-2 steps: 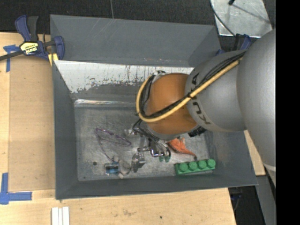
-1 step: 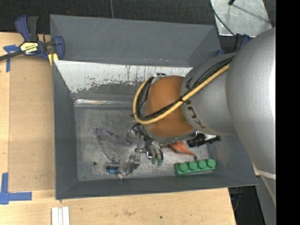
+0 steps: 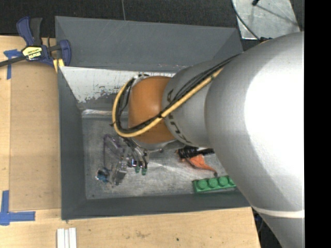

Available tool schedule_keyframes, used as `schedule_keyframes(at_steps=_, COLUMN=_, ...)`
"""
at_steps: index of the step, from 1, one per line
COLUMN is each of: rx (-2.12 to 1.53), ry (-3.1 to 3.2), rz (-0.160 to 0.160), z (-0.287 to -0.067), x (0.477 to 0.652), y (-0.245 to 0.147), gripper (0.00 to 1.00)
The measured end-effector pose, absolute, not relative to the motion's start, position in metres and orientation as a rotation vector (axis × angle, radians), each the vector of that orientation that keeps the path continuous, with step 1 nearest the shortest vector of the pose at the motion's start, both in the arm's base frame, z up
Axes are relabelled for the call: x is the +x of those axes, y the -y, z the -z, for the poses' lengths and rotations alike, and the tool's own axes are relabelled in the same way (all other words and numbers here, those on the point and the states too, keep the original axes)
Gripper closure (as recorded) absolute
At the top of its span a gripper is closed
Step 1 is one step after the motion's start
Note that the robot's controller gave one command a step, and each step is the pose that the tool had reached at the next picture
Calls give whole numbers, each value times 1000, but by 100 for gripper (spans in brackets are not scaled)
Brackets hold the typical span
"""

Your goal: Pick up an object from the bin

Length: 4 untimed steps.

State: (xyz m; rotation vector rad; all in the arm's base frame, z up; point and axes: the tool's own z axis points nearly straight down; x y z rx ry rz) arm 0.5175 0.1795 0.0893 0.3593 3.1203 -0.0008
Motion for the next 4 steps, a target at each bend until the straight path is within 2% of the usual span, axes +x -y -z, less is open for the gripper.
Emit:
schedule_keyframes(at_steps=1, rx=446, ry=-3107, rz=-8, z=-85, x=516, y=-201, gripper=0)
schedule_keyframes(at_steps=2, rx=400, ry=-3117, rz=-3, z=-85, x=551, y=-150, gripper=0)
schedule_keyframes(at_steps=3, rx=-216, ry=-3131, rz=-2, z=-86, x=545, y=-211, gripper=100)
schedule_keyframes(at_steps=4, rx=-216, ry=-3131, rz=-1, z=-86, x=545, y=-211, gripper=100)
